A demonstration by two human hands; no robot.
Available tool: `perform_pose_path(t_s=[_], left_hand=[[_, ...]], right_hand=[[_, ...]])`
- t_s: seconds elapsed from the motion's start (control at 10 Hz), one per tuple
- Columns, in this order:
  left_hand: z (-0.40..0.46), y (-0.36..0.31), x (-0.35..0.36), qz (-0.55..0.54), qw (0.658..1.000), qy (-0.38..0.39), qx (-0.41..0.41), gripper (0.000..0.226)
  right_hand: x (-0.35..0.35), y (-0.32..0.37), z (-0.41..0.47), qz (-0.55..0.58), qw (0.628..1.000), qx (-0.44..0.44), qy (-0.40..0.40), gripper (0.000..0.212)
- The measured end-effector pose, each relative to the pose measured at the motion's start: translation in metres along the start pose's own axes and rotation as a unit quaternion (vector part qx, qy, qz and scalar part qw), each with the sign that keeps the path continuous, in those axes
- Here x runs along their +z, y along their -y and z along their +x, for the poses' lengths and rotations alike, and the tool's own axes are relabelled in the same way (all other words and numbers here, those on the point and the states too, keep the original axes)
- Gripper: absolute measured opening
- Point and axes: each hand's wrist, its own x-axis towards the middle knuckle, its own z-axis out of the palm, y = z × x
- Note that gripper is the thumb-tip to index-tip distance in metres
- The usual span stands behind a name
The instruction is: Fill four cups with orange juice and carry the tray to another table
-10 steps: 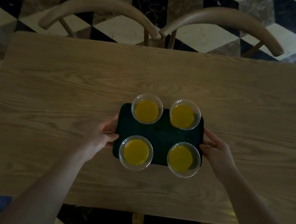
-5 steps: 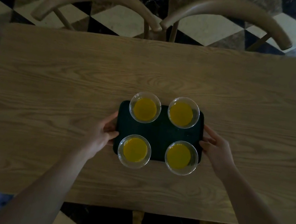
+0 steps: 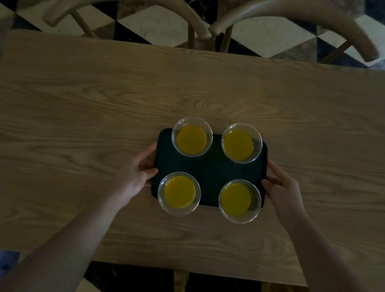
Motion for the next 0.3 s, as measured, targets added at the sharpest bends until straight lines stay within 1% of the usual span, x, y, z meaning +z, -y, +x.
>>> perform_pose_path(t_s=[0.1, 0.2, 0.3], left_hand=[[0.001, 0.0, -0.002, -0.004, 1.0, -0.004, 0.0, 0.076], [-0.004, -0.01, -0.002, 0.026, 1.0, 0.004, -0.009, 0.075], [-0.011, -0.027, -0.001, 0.139, 0.99, 0.021, -0.002, 0.074]], right_hand=[[0.0, 0.002, 0.0, -0.011, 1.0, 0.0, -0.015, 0.073], [0.003, 0.009, -0.003, -0.043, 0.999, -0.004, -0.02, 0.072], [0.006, 0.022, -0.008, -0.111, 0.993, 0.009, -0.034, 0.059]])
